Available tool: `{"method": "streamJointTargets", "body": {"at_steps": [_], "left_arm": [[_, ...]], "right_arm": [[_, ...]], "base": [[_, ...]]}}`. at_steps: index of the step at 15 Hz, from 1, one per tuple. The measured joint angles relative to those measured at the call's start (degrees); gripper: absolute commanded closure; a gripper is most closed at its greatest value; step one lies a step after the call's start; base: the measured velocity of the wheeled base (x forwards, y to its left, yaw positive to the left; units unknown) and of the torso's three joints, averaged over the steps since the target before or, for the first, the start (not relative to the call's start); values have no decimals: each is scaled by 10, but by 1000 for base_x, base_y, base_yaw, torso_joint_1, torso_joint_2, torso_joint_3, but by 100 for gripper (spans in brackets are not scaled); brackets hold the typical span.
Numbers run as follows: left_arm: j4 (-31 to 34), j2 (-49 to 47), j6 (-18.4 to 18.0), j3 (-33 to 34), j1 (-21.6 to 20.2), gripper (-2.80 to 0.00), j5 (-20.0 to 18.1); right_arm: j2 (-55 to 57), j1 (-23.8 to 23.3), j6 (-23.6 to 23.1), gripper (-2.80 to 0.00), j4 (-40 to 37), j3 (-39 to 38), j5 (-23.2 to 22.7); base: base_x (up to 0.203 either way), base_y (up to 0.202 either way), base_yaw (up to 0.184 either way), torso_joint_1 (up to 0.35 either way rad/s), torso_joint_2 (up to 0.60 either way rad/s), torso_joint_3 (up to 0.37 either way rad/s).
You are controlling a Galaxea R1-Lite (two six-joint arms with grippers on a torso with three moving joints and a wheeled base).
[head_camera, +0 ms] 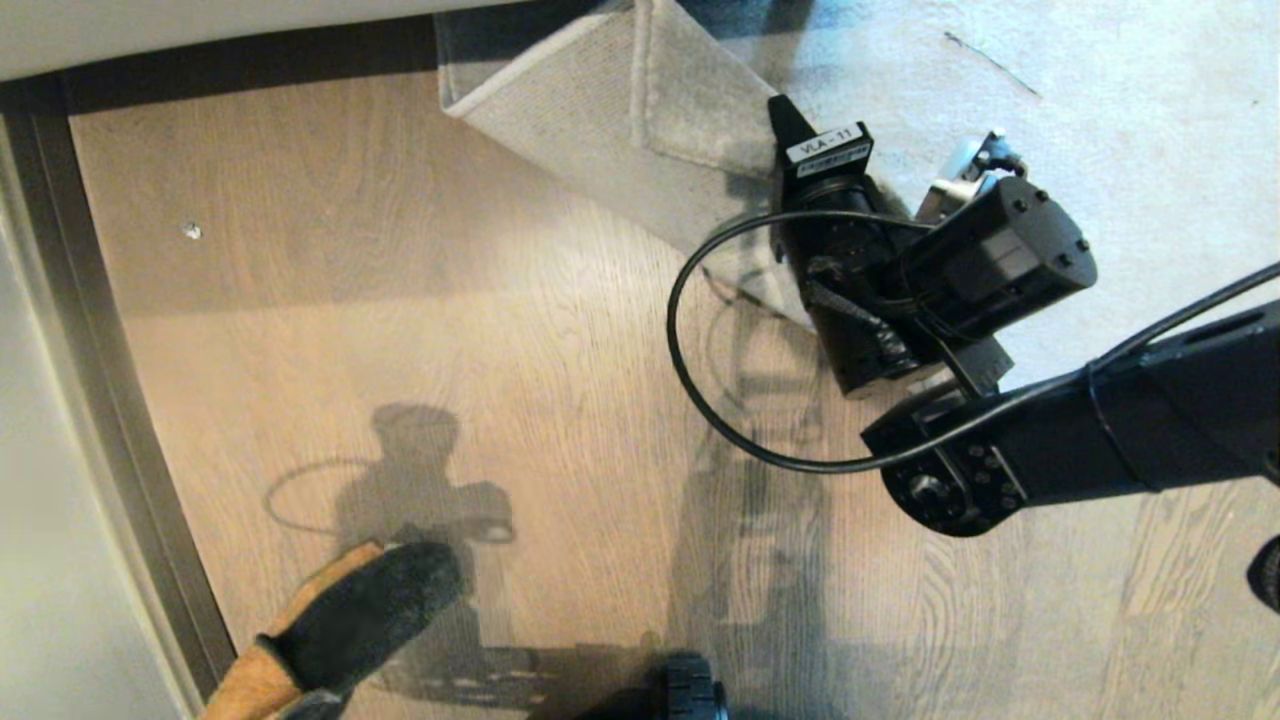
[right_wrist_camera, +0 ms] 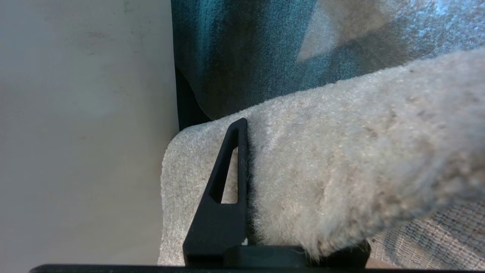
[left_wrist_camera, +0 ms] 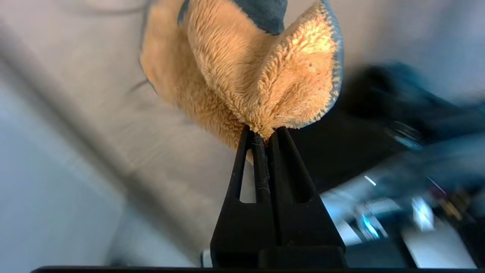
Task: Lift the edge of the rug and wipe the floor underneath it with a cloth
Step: Lay down the carpet
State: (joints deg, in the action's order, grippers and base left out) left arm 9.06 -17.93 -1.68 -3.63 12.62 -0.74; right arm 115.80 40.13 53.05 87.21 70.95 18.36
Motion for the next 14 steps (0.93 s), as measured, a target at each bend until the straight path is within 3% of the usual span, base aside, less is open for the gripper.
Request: {"method": "streamJointTargets", "body": {"at_steps": [1, 3, 6, 10, 14], "left_arm": [[0, 0, -1, 0, -37, 0, 0], [-4, 9, -12, 2, -69, 0, 2], [-8, 15, -13, 4, -81, 0, 1], [-5, 38, -14, 3, -130, 0, 1], [-4, 118, -14, 3, -130, 0, -4]], "right_arm": [[0, 0, 0, 0, 0, 0, 0], [0, 0, 0, 0, 0, -1, 0], [0, 0, 0, 0, 0, -1, 0], [0, 0, 0, 0, 0, -1, 1], [-1, 0, 0, 0, 0, -2, 1]], "base": [[0, 0, 0, 0, 0, 0], [0, 0, 0, 0, 0, 0], [0, 0, 0, 0, 0, 0], [0, 0, 0, 0, 0, 0], [0, 0, 0, 0, 0, 0]]}}
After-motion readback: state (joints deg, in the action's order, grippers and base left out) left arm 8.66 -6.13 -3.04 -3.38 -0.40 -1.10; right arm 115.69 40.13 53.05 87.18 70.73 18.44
